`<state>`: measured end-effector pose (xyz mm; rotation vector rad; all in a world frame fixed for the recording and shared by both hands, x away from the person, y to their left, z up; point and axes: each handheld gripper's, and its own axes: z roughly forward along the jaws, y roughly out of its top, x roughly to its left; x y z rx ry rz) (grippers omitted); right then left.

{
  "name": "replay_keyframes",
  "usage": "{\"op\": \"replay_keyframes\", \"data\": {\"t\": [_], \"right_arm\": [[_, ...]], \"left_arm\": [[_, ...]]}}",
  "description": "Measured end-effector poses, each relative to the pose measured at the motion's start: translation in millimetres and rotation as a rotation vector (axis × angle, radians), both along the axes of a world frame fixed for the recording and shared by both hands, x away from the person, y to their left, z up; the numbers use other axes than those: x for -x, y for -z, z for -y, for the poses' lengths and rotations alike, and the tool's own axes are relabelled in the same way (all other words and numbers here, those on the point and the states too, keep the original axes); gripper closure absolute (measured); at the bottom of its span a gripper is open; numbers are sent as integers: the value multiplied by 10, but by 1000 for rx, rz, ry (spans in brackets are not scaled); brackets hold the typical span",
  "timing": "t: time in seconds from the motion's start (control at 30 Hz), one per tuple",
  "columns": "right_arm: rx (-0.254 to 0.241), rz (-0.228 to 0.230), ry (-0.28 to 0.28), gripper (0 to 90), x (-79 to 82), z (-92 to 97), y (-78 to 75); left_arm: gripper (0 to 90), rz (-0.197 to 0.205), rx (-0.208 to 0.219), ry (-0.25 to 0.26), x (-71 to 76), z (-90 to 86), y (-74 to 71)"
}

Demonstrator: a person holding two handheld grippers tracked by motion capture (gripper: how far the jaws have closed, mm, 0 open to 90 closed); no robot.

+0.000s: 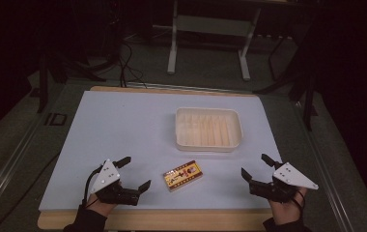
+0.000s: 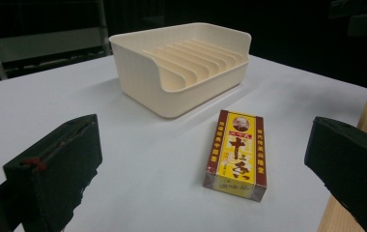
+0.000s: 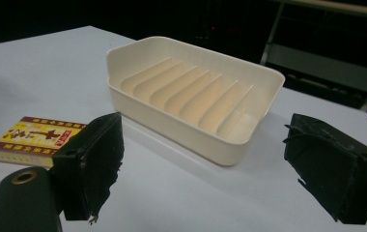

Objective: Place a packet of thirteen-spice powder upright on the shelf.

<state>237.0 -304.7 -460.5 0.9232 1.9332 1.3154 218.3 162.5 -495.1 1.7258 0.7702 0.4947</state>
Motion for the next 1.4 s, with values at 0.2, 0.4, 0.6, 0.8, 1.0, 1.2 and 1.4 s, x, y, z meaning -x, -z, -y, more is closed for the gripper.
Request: {"op": "replay_keyframes", "data": {"t": [0.2, 0.4, 0.6, 0.8, 1.0, 1.2, 1.4], "right_arm": [[1, 3, -11, 138, 11, -24, 7], [-11, -23, -20, 138, -6, -10, 14], [-14, -15, -39, 137, 24, -55, 16], [-14, -24, -44, 137, 23, -48, 10], [-17, -31, -49, 137, 15, -56, 24], [-11, -29, -56, 137, 8, -61, 26], [-10, -37, -64, 137, 3, -68, 36]], "left_arm": [[8, -6, 22, -4, 2, -39, -14], [8, 7, 27, 3, 12, -31, -37], [8, 16, 51, 17, 33, 0, -87], [8, 28, 52, 33, 35, 68, -168], [8, 30, 44, 48, 31, 159, -237], [8, 10, 53, 66, -23, 244, -330], [8, -63, 55, 56, -85, 304, -419]]}}
